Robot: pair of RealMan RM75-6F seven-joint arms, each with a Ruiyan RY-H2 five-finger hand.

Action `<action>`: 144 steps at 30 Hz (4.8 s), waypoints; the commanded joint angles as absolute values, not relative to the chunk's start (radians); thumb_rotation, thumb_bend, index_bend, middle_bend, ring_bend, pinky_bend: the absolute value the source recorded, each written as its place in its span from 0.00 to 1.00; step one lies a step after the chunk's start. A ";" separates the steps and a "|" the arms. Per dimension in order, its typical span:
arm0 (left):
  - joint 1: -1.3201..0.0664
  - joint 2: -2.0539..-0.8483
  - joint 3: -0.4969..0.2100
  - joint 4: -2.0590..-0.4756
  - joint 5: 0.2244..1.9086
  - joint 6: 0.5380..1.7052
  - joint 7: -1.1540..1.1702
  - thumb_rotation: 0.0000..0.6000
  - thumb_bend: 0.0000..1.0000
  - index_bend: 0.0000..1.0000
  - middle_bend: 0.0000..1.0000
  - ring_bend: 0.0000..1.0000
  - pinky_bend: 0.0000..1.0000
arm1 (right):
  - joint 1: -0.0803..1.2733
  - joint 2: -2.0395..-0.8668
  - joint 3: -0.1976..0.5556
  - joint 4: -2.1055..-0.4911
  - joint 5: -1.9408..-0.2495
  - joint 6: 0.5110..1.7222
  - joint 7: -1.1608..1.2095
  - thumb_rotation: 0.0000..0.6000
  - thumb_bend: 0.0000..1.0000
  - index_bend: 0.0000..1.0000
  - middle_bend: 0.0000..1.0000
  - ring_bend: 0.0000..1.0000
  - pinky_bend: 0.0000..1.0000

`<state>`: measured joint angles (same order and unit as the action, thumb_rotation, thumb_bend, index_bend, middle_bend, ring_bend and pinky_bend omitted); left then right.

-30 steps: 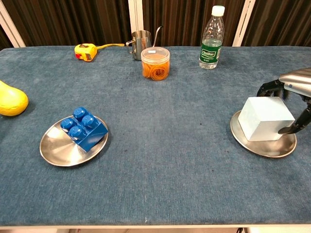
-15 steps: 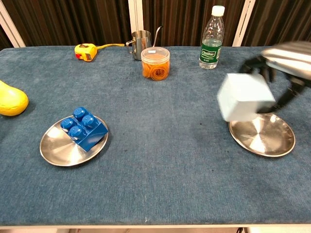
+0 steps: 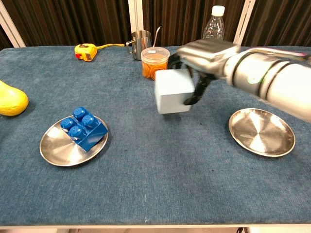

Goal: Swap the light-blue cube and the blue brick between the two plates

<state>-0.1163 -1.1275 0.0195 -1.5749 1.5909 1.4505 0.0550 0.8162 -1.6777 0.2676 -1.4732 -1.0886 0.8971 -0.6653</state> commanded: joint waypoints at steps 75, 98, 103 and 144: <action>-0.719 -1.884 -0.120 -1.383 1.496 0.875 0.444 1.00 0.22 0.39 0.27 0.22 0.32 | 0.191 -1.078 -0.037 -1.585 -1.539 1.423 -0.006 1.00 0.21 0.00 0.00 0.00 0.01; -0.864 -1.891 -0.351 -1.374 1.306 0.889 0.477 1.00 0.01 0.13 0.04 0.00 0.19 | 0.175 -1.055 -0.005 -1.590 -1.520 1.393 0.028 1.00 0.21 0.00 0.00 0.00 0.01; -0.920 -1.932 -0.384 -1.248 1.219 0.855 0.487 1.00 0.02 0.13 0.04 0.00 0.16 | 0.176 -1.050 -0.002 -1.589 -1.516 1.378 0.040 1.00 0.21 0.00 0.00 0.00 0.01; -0.646 -1.453 -0.012 -1.751 1.221 1.135 0.529 1.00 0.37 0.63 0.59 0.57 0.60 | 0.161 -1.070 0.003 -1.612 -1.542 1.372 -0.041 1.00 0.21 0.00 0.00 0.00 0.01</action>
<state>-0.6738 -1.4740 -0.0433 -1.7466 1.1951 1.1213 0.5640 0.1617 -1.0685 0.0029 -1.6111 -1.5413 1.3713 -0.0397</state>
